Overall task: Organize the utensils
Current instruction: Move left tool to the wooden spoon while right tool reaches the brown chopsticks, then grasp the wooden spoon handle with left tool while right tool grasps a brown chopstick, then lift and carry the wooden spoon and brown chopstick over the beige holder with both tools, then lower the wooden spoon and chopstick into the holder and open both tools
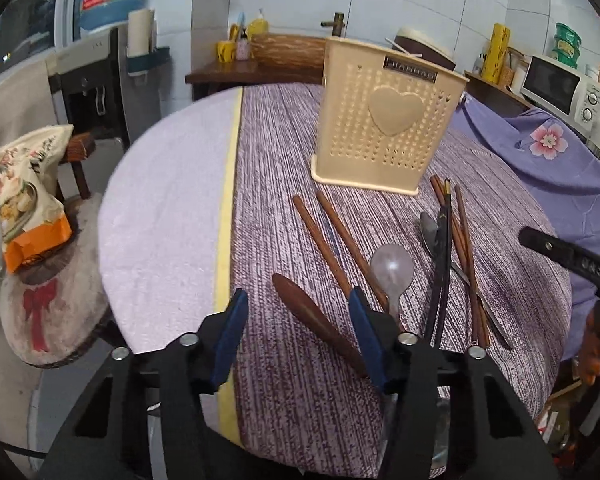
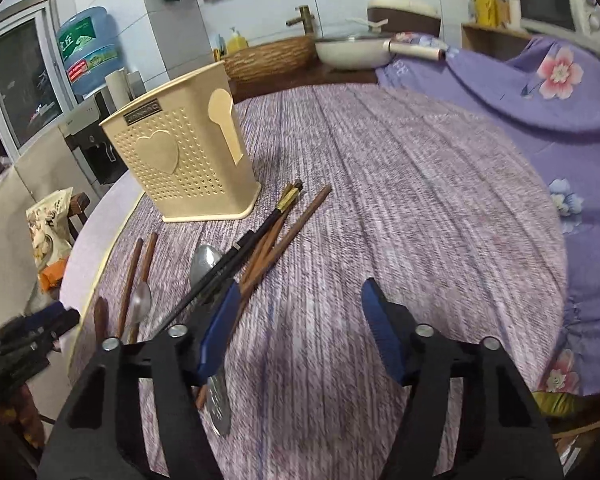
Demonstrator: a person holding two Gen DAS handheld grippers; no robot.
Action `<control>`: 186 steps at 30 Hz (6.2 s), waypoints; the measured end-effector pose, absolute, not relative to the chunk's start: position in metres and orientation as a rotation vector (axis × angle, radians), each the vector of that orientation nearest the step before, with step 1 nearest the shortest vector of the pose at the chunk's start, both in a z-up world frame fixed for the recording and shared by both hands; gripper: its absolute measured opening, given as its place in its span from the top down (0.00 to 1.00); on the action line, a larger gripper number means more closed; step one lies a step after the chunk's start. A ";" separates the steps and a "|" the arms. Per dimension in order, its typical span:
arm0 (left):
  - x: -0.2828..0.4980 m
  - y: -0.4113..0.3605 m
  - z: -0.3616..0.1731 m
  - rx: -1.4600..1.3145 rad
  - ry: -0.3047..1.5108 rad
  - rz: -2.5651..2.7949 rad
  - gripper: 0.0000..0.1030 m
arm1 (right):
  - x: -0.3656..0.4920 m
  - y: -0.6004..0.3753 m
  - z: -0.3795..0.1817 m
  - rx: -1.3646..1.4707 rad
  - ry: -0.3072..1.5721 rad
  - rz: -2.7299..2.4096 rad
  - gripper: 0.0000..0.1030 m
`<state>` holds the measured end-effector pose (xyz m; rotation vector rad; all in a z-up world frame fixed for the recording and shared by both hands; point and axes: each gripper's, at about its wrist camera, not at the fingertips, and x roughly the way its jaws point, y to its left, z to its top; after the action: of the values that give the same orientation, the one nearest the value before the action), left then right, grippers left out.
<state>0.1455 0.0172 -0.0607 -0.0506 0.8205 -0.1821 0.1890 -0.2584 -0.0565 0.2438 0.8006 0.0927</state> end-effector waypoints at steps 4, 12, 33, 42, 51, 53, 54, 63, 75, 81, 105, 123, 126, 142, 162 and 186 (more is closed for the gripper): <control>0.156 0.020 -0.064 -0.084 0.870 -0.192 0.59 | 0.226 -0.258 -0.062 0.273 0.867 0.100 0.59; 0.168 0.020 -0.064 -0.114 0.900 -0.167 0.63 | 0.267 -0.249 -0.063 0.240 0.892 0.029 0.68; 0.177 0.005 -0.083 -0.101 0.964 -0.099 0.77 | 0.298 -0.256 -0.084 0.288 0.958 -0.068 0.82; 0.185 -0.002 -0.084 -0.074 0.960 -0.098 0.78 | 0.306 -0.250 -0.089 0.272 0.962 -0.076 0.88; 0.188 -0.016 -0.084 -0.016 0.962 -0.105 0.80 | 0.314 -0.251 -0.090 0.264 0.968 -0.058 0.88; 0.189 -0.016 -0.084 -0.018 0.959 -0.110 0.80 | 0.314 -0.253 -0.090 0.269 0.965 -0.050 0.88; 0.190 -0.016 -0.084 -0.020 0.960 -0.113 0.80 | 0.314 -0.253 -0.090 0.269 0.964 -0.046 0.89; 0.210 -0.018 -0.081 -0.057 0.954 -0.149 0.84 | 0.317 -0.258 -0.090 0.297 0.939 0.013 0.93; 0.230 -0.025 -0.044 -0.065 0.829 -0.185 0.85 | 0.308 -0.255 -0.053 0.248 0.796 0.044 0.93; 0.235 -0.022 -0.023 -0.072 0.772 -0.187 0.85 | 0.293 -0.255 -0.024 0.201 0.697 0.062 0.93; 0.205 -0.009 0.043 -0.076 0.525 -0.135 0.85 | 0.200 -0.249 0.075 0.064 0.383 0.129 0.93; 0.196 -0.009 0.061 -0.075 0.478 -0.153 0.85 | 0.188 -0.238 0.088 0.038 0.353 0.199 0.93; 0.196 -0.010 0.070 -0.079 0.477 -0.180 0.85 | 0.191 -0.234 0.093 0.050 0.359 0.233 0.93; 0.216 -0.028 0.181 -0.070 0.337 -0.247 0.85 | 0.220 -0.211 0.216 0.104 0.238 0.352 0.93; 0.289 -0.044 0.115 -0.108 0.429 -0.185 0.85 | 0.298 -0.190 0.152 0.098 0.351 0.234 0.93; 0.301 -0.047 0.060 -0.086 0.525 -0.207 0.79 | 0.316 -0.204 0.098 0.132 0.432 0.181 0.92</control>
<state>0.3013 -0.0470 0.0600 -0.0855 0.5245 -0.2074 0.3161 -0.2042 0.0984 0.1322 0.4324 0.1814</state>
